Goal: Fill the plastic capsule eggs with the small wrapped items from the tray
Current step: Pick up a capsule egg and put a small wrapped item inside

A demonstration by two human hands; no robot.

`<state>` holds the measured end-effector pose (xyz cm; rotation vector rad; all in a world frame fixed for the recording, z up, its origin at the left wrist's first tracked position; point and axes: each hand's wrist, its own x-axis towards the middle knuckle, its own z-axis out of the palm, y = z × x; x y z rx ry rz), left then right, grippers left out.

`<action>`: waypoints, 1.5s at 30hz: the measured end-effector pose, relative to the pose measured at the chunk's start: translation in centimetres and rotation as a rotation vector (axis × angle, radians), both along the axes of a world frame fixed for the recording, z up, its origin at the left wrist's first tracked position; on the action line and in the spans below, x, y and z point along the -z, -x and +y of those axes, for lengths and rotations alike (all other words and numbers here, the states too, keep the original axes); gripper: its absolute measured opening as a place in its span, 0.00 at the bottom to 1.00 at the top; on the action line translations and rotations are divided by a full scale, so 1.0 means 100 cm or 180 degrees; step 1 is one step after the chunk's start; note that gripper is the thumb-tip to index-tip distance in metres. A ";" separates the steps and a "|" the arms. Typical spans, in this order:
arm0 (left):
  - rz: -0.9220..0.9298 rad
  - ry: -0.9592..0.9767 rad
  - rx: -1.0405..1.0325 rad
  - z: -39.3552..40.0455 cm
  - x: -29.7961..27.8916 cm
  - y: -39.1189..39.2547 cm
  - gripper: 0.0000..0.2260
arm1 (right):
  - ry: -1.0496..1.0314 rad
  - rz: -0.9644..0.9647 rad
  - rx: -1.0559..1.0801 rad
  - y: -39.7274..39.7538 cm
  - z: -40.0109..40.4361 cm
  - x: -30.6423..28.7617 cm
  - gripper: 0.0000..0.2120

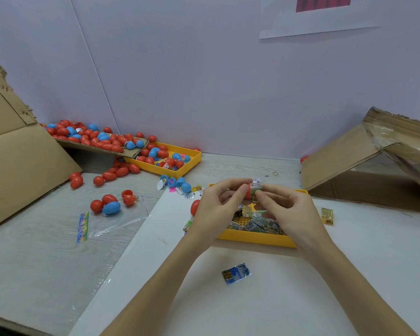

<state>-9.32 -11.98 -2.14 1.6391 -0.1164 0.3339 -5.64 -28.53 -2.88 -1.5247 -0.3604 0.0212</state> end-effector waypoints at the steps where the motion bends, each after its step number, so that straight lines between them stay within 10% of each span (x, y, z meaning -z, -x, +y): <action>1: -0.0016 0.0000 0.0010 0.000 -0.001 0.000 0.11 | -0.0046 -0.0006 -0.0031 0.000 0.000 -0.001 0.11; 45: -0.0203 -0.0163 -0.0337 0.001 -0.003 0.000 0.10 | -0.0196 -0.0157 0.0314 0.011 0.008 -0.005 0.10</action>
